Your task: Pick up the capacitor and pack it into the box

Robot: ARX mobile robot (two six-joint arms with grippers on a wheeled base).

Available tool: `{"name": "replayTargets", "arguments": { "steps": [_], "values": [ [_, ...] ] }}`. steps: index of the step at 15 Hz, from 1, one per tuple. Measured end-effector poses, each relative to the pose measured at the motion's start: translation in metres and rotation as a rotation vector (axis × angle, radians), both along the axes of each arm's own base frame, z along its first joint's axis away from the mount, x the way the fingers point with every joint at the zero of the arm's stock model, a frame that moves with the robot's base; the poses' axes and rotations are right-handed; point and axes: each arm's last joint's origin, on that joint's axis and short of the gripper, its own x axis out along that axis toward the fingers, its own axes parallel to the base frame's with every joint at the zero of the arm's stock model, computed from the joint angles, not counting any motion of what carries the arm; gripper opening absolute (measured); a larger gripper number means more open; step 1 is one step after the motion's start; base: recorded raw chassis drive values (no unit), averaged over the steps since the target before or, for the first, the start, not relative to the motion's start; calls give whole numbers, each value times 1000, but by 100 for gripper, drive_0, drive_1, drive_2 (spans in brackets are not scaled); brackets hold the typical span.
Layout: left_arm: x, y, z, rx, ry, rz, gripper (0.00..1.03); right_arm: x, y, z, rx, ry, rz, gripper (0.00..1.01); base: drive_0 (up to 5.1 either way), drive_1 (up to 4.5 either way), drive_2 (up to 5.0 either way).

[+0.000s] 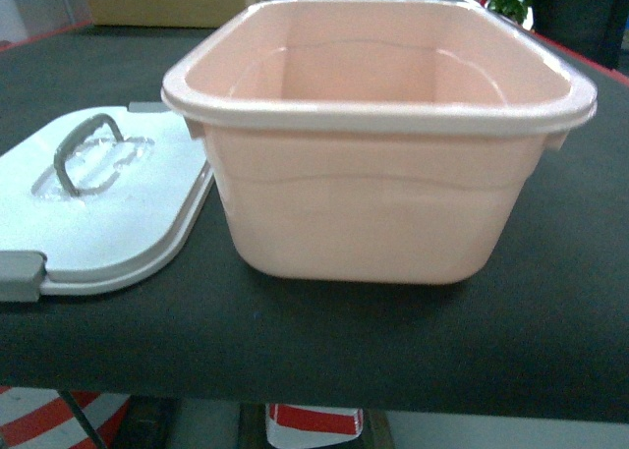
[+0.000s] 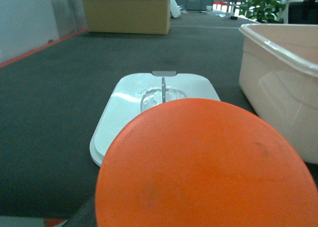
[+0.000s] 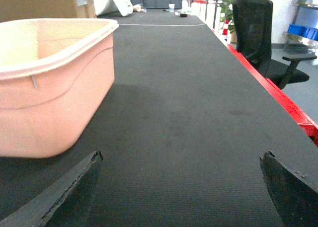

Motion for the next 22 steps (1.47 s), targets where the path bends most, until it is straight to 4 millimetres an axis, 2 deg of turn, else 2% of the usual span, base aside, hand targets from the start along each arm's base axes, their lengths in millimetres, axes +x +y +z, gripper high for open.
{"name": "replayTargets", "arguments": {
  "steps": [22],
  "values": [
    [0,0,0,0,-2,1,43,0,0,0,-1,0,0,98,0,0,0]
  ]
}}
